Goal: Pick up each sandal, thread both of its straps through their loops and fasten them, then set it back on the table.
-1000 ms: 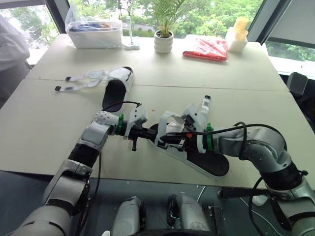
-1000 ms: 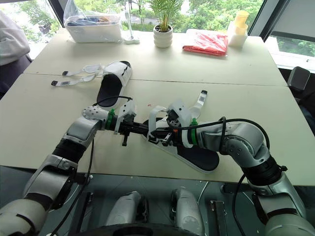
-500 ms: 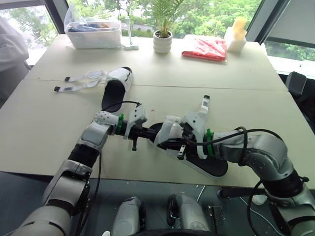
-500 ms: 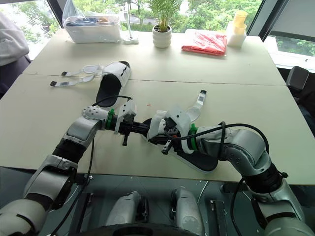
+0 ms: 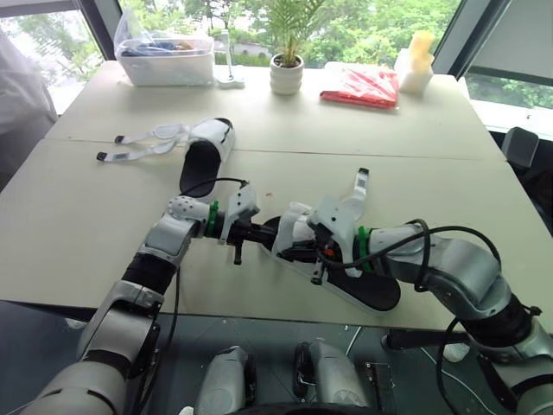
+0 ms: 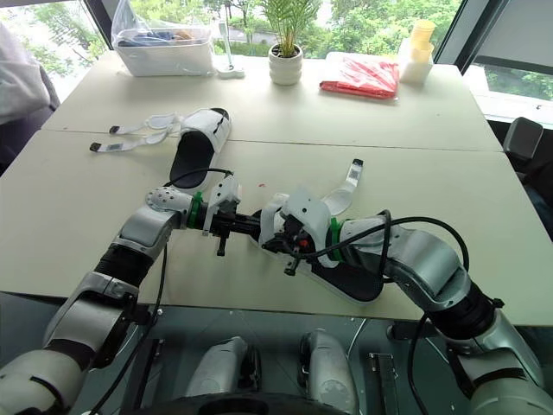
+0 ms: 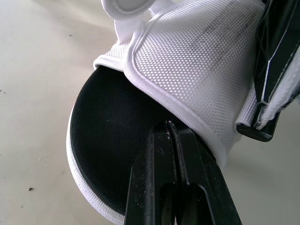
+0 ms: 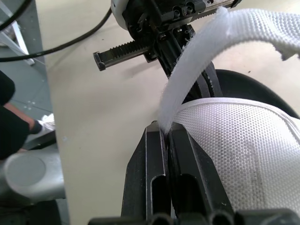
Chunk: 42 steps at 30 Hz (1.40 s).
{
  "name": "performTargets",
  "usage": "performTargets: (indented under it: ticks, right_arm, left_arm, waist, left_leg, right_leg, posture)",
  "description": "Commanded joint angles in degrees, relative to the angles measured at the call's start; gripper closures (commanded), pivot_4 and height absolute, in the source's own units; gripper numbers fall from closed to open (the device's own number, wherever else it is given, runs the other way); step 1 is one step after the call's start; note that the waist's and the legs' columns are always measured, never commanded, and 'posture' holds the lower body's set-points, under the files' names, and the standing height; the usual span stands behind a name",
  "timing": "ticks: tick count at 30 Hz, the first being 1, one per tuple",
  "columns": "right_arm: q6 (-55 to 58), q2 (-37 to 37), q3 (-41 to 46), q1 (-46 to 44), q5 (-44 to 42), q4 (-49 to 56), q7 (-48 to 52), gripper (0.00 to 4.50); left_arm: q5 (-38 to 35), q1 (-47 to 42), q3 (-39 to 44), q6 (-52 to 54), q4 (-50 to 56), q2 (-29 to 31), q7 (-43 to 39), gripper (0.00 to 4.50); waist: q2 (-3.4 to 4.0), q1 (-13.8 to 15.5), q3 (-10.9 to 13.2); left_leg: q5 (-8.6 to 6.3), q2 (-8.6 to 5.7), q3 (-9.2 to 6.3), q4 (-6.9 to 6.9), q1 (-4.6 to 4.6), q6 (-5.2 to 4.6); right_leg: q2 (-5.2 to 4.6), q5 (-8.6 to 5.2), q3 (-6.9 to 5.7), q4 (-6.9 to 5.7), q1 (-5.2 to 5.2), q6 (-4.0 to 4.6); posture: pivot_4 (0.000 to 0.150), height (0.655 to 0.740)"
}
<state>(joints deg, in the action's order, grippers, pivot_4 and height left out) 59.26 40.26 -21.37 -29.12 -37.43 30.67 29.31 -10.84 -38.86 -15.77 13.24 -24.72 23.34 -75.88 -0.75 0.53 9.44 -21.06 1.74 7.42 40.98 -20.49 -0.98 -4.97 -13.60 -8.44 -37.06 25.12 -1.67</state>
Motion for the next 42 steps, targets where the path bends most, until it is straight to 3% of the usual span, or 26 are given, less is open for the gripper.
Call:
performTargets:
  ticks: [1,8,13,16,23,32,35,41,42]
  right_arm:
    - [2.5,0.5,-1.6,1.2,2.6,-2.4,0.8,4.44]
    - [3.3,2.4,-0.8,2.5,3.5,-0.4,3.5,4.44]
    - [2.5,-0.8,2.0,3.5,2.9,-0.6,2.8,4.44]
    - [3.6,-1.6,4.8,3.7,1.1,0.1,3.4,3.57]
    - [8.4,-1.5,15.2,5.6,-7.4,7.4,3.6,0.12]
    - [16.7,-10.3,22.0,2.7,-12.9,3.6,-5.1,0.05]
    - [18.2,-11.6,21.4,2.5,-12.9,2.3,-6.6,0.93]
    - [18.7,-13.5,20.5,2.6,-12.9,1.6,-7.3,4.08]
    - [18.6,-13.9,20.5,2.5,-12.7,1.5,-7.4,4.45]
  left_arm:
    - [0.1,-0.4,0.8,0.1,0.2,0.0,0.7,4.5]
    - [0.3,-0.4,0.9,-0.3,-0.3,-0.2,1.0,4.5]
    - [0.3,-0.5,0.8,-0.4,-0.5,-0.5,1.0,4.5]
    - [0.4,-0.8,0.8,-0.4,-0.7,-0.5,0.9,4.5]
    - [0.7,-1.2,0.6,-0.9,-1.7,-0.4,0.3,4.5]
    - [1.0,-2.4,0.4,-2.2,-3.8,-1.3,0.1,4.5]
    - [1.1,-2.6,0.4,-2.4,-4.1,-1.4,0.0,4.5]
    - [1.1,-2.1,0.5,-2.4,-3.9,-1.2,0.2,4.5]
    - [1.1,-2.0,0.5,-2.4,-3.7,-1.0,0.1,4.5]
  waist:
    - [0.0,0.0,0.0]
    - [0.0,0.2,0.0]
    - [-0.02,0.2,0.0]
    - [-0.02,0.2,0.0]
    - [-0.02,0.2,0.0]
    - [-0.01,-0.1,0.0]
    - [-0.01,-0.1,0.0]
    - [-0.01,-0.1,0.0]
    - [-0.01,-0.1,0.0]
  left_leg:
    - [0.0,0.0,0.0,0.0,0.0,0.0]
    - [0.0,0.0,-0.01,0.0,-0.01,-0.01]
    - [-0.04,-0.02,-0.01,0.0,-0.03,-0.07]
    - [-0.04,-0.02,-0.01,0.0,-0.03,-0.06]
    - [-0.04,-0.02,-0.02,0.01,-0.05,-0.07]
    - [-0.04,-0.01,-0.02,0.0,-0.07,-0.07]
    - [-0.04,-0.01,-0.02,-0.01,-0.11,-0.07]
    - [-0.04,-0.02,-0.01,-0.01,-0.16,-0.07]
    - [-0.04,-0.02,-0.01,-0.01,-0.15,-0.07]
  right_leg:
    - [0.0,0.0,0.0,0.0,0.0,0.0]
    - [-0.01,0.0,0.0,0.02,-0.01,0.0]
    - [-0.02,0.0,-0.01,0.07,-0.02,0.0]
    - [-0.03,0.0,-0.01,0.06,-0.02,0.0]
    - [-0.03,0.0,-0.01,0.07,-0.01,-0.01]
    - [-0.04,0.01,0.0,0.01,0.06,-0.01]
    - [-0.03,0.01,-0.01,0.02,0.09,0.0]
    - [-0.02,0.01,-0.01,0.01,0.13,-0.01]
    - [-0.02,0.01,0.0,0.01,0.13,-0.01]
  posture:
    - [0.15,0.7288]
    - [0.15,0.7288]
    - [0.15,0.7288]
    - [0.15,0.7288]
    - [0.15,0.7288]
    - [0.15,0.7288]
    - [0.15,0.7288]
    - [0.15,0.7288]
    - [0.15,0.7288]
